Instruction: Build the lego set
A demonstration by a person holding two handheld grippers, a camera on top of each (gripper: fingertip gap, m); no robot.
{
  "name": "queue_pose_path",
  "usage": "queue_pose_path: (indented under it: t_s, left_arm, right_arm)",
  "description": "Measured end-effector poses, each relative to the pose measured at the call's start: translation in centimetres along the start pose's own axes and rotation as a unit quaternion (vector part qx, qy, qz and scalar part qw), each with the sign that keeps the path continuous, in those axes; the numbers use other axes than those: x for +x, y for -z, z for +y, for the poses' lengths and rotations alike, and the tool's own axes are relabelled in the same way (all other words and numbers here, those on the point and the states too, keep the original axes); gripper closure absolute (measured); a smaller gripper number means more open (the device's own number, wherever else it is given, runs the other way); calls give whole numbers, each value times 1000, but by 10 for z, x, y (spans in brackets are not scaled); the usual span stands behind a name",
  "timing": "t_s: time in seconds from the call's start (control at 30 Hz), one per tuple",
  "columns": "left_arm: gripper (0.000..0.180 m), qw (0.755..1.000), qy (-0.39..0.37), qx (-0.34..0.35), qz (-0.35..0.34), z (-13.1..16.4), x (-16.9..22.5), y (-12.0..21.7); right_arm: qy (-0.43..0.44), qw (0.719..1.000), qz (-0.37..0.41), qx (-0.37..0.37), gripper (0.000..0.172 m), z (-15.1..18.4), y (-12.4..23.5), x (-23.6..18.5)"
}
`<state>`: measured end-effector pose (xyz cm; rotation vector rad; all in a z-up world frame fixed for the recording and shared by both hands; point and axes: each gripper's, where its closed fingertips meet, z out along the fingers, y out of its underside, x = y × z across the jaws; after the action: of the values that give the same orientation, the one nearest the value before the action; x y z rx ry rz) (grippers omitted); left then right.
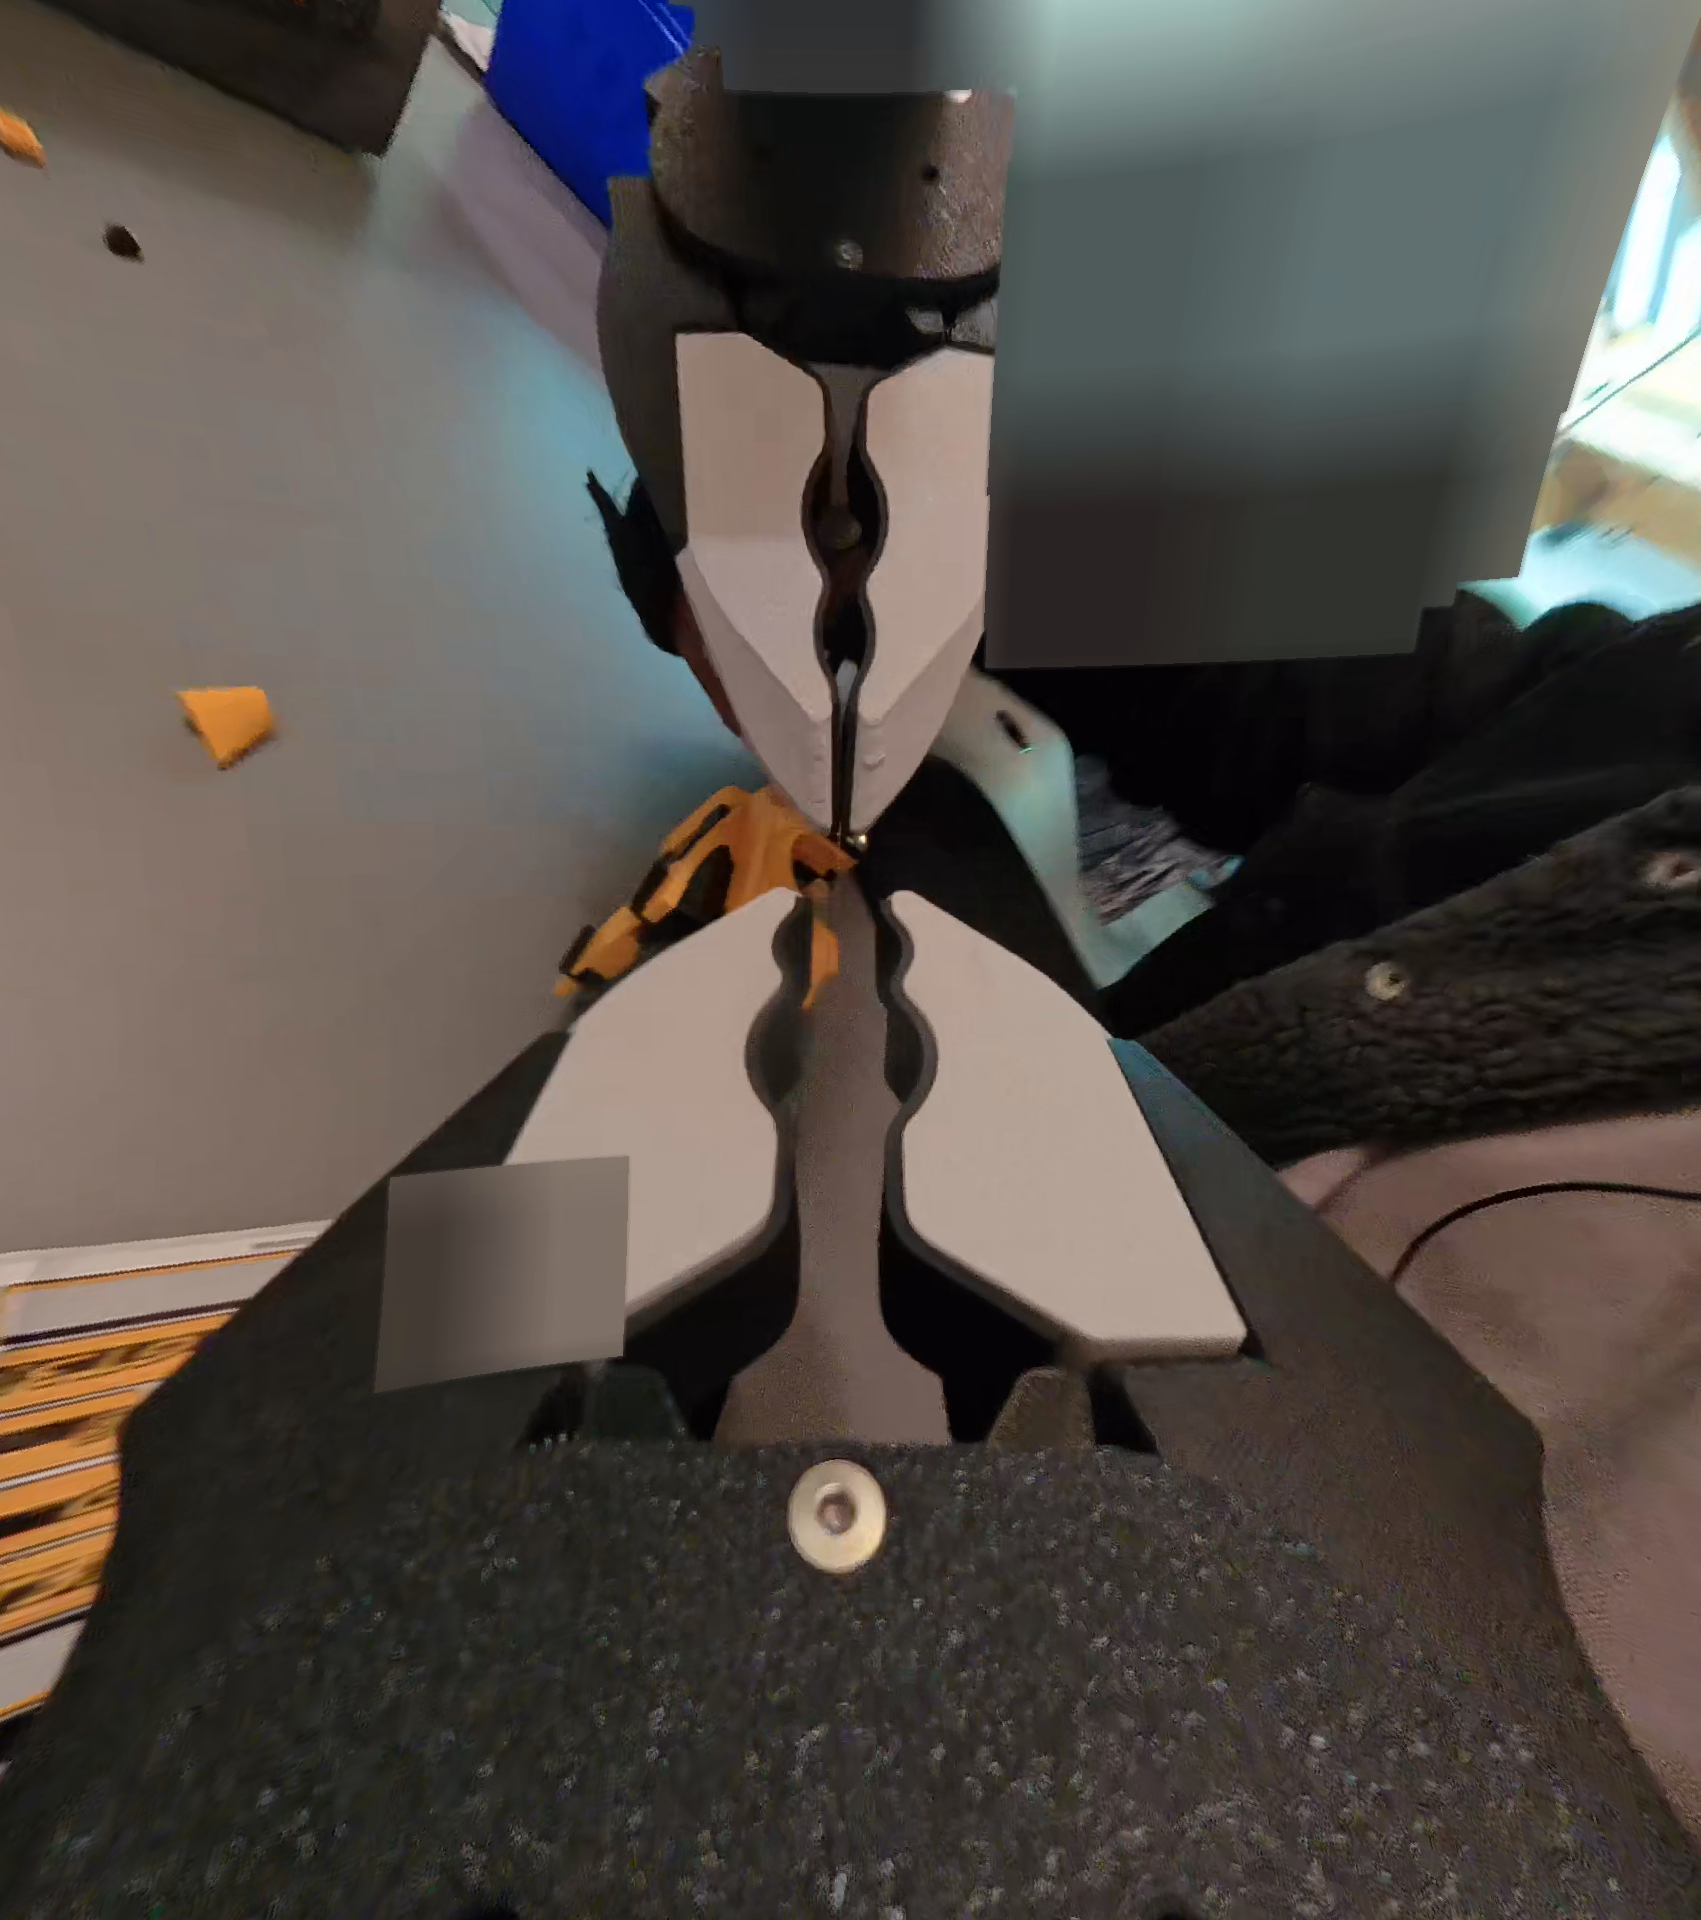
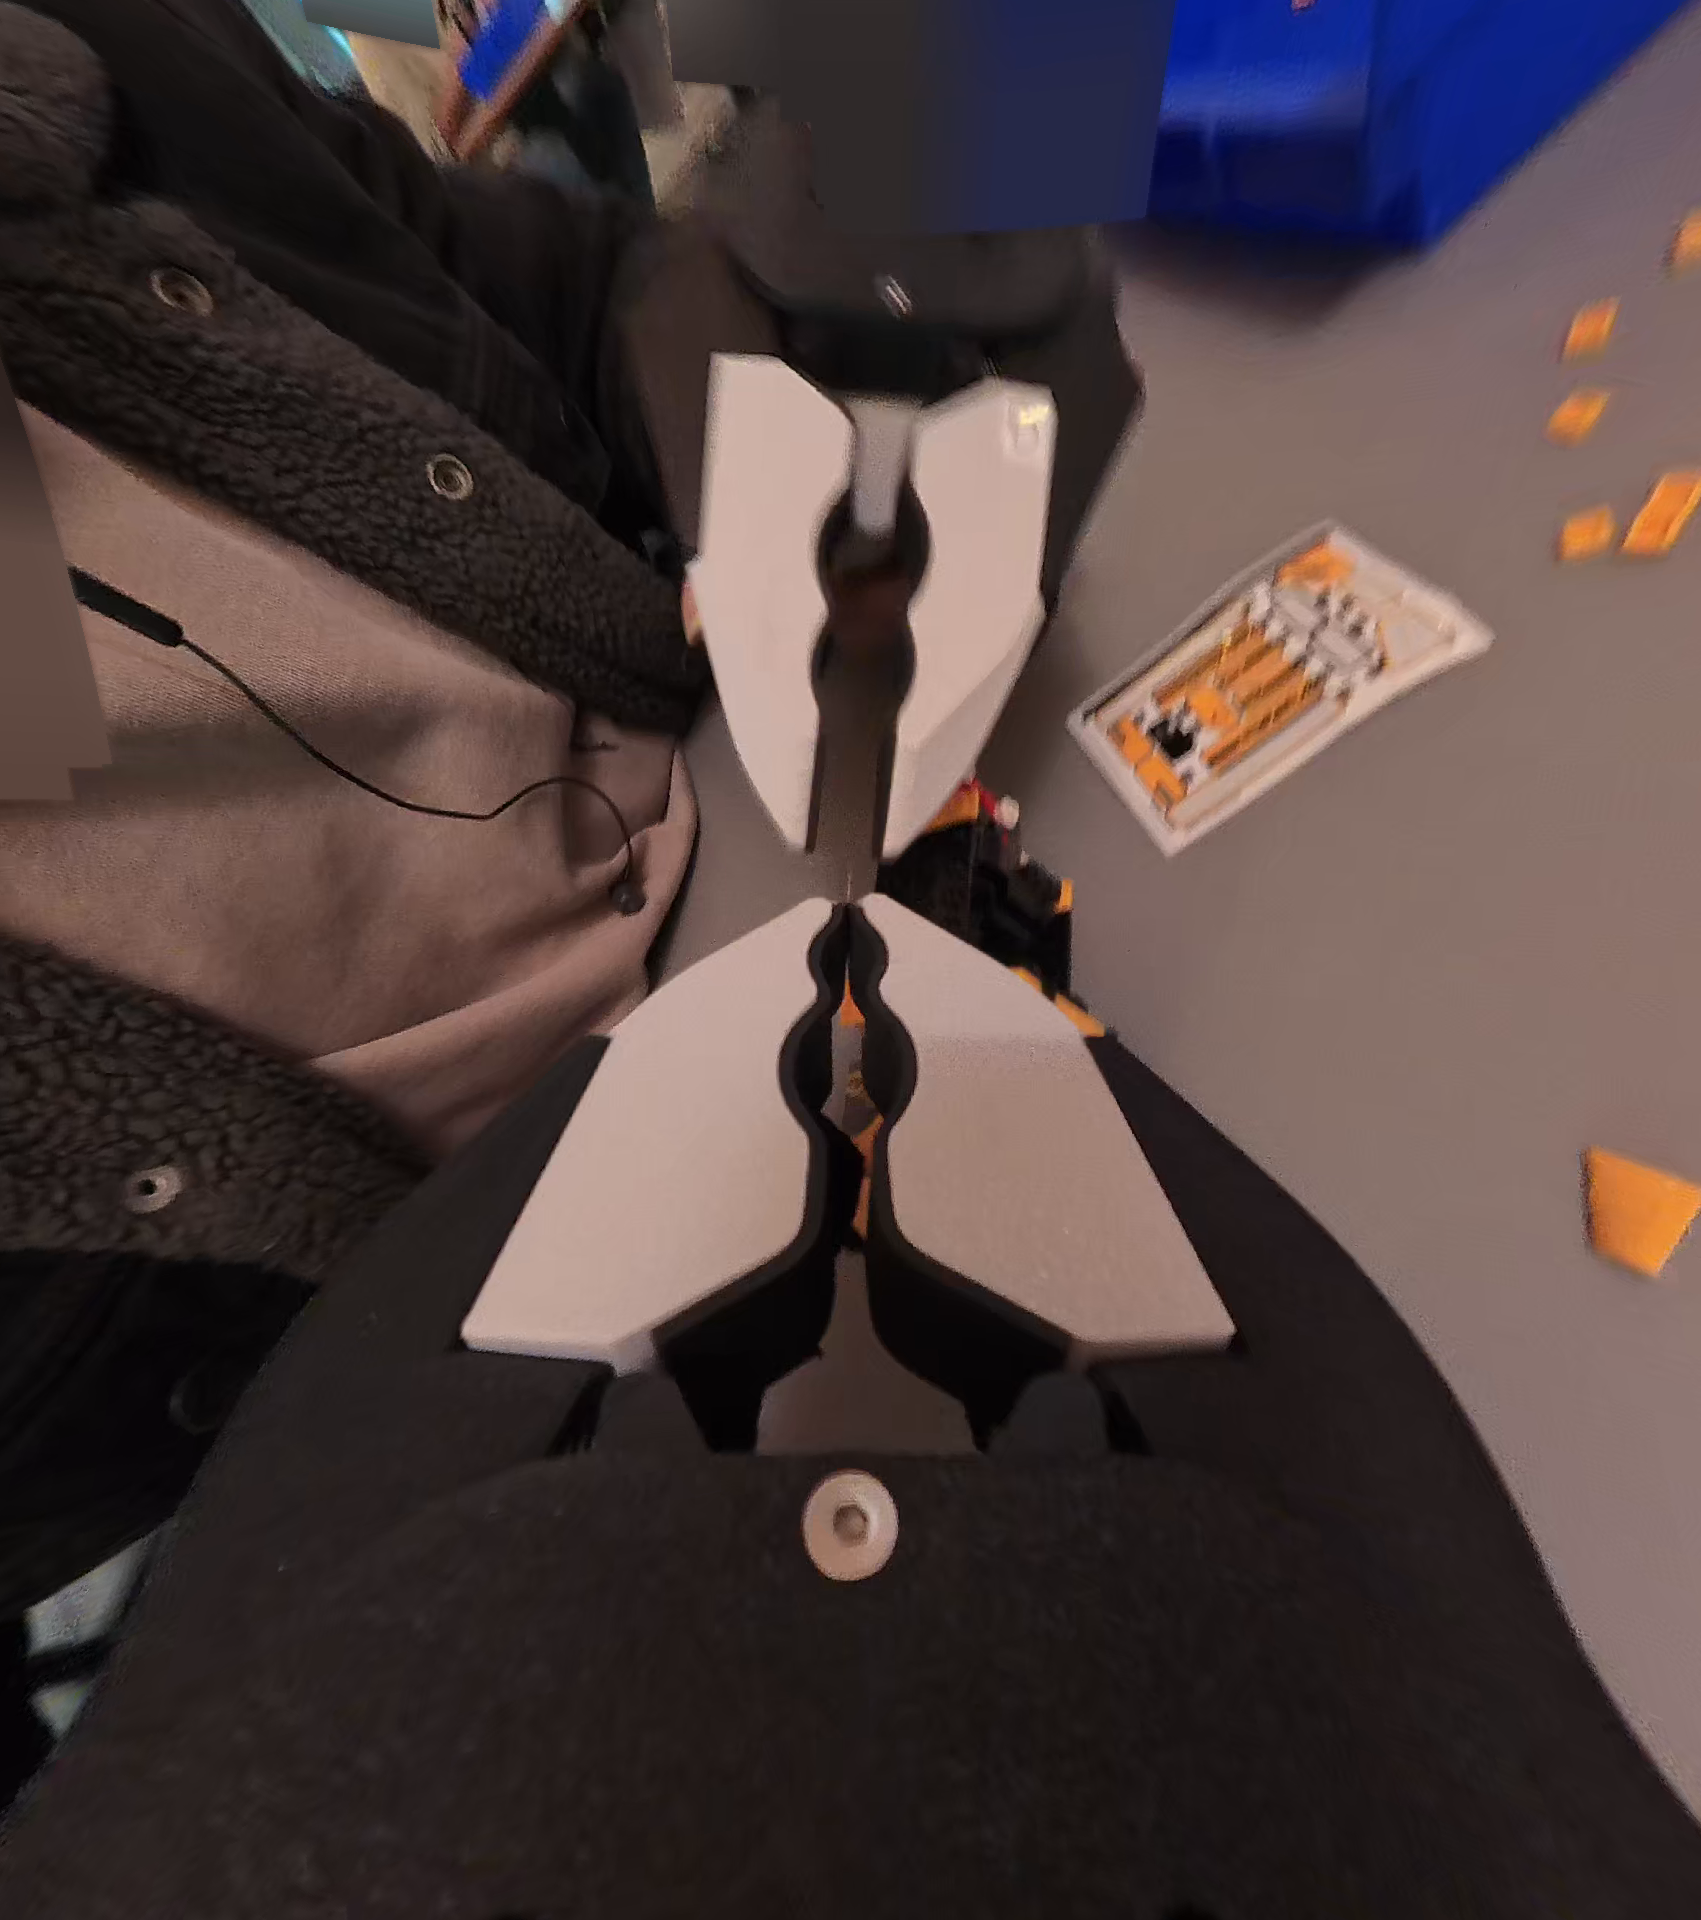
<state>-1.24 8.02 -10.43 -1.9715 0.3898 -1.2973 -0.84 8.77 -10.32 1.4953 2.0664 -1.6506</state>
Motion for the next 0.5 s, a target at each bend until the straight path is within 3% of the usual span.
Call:
queue_pose_path:
  t_s: [0.17,0.5]
  left_arm:
    - [171,991,-108,-42,-72,5,-10,4]
    - [172,969,-206,-114,-76,17,-14,5]
  right_arm:
    - [-70,994,-6,-84,172,10,-1,2]
    - [-146,968,-1,-203,172,21,-7,6]
